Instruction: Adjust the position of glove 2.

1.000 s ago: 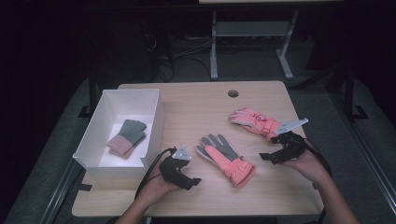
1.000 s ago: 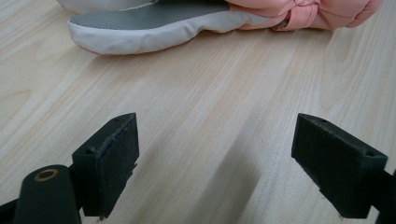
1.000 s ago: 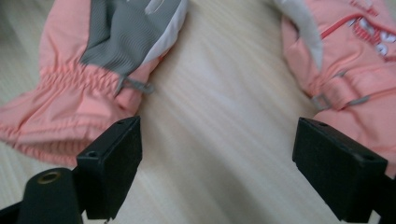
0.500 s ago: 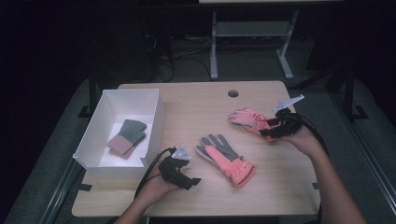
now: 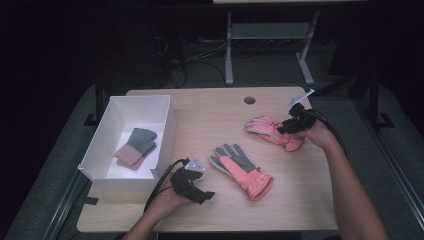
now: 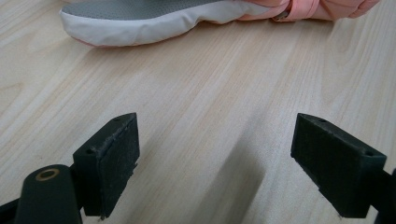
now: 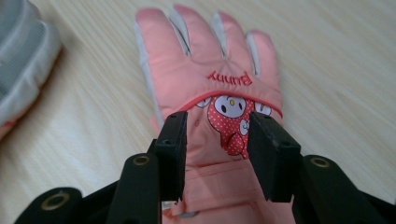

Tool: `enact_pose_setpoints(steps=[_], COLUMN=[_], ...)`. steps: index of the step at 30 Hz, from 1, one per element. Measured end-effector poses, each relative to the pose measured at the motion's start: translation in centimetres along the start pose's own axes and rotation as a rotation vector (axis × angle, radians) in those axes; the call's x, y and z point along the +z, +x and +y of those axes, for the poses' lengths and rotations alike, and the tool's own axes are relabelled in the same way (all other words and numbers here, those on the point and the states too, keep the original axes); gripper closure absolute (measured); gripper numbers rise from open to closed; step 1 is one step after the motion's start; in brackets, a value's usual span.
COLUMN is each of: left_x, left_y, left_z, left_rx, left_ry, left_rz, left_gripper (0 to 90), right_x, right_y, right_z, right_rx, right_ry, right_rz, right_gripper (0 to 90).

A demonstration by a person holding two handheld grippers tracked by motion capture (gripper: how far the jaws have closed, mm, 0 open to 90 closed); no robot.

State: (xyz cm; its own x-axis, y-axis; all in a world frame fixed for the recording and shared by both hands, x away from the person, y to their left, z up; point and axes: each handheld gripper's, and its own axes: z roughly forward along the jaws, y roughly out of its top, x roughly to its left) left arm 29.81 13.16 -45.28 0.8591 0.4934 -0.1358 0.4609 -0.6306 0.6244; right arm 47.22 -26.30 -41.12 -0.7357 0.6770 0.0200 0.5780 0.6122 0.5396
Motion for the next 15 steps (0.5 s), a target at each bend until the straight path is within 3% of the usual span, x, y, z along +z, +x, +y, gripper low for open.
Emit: enact_pose_setpoints(steps=[5, 7, 8, 12, 15], left_x=[0.1, 0.0, 0.1, 0.3, 0.4], left_y=[0.0, 0.2, 0.1, 0.0, 0.0], left_z=[-0.1, -0.1, -0.1, -0.1, -0.2], left_rx=[-0.002, 0.015, 0.003, 0.008, 0.000], left_ry=[0.002, 0.023, 0.015, 0.024, 0.026], left_rz=[-0.003, -0.003, -0.004, -0.006, -0.008], left_gripper=[15.1, 15.1, 15.0, 15.0, 15.0], right_x=[1.7, 2.1, 2.5, 3.2, 3.3], right_y=[-0.6, -0.7, -0.6, -0.6, -0.8], right_z=[-0.3, -0.3, -0.3, -0.3, -0.6], right_rx=[0.009, 0.011, 0.003, 0.015, 0.045], right_ry=[0.037, 0.049, 0.056, 0.066, 0.041], right_rz=[0.002, 0.001, -0.001, 0.013, 0.029], right_gripper=[59.5, 60.5, 61.6, 70.3, 81.2])
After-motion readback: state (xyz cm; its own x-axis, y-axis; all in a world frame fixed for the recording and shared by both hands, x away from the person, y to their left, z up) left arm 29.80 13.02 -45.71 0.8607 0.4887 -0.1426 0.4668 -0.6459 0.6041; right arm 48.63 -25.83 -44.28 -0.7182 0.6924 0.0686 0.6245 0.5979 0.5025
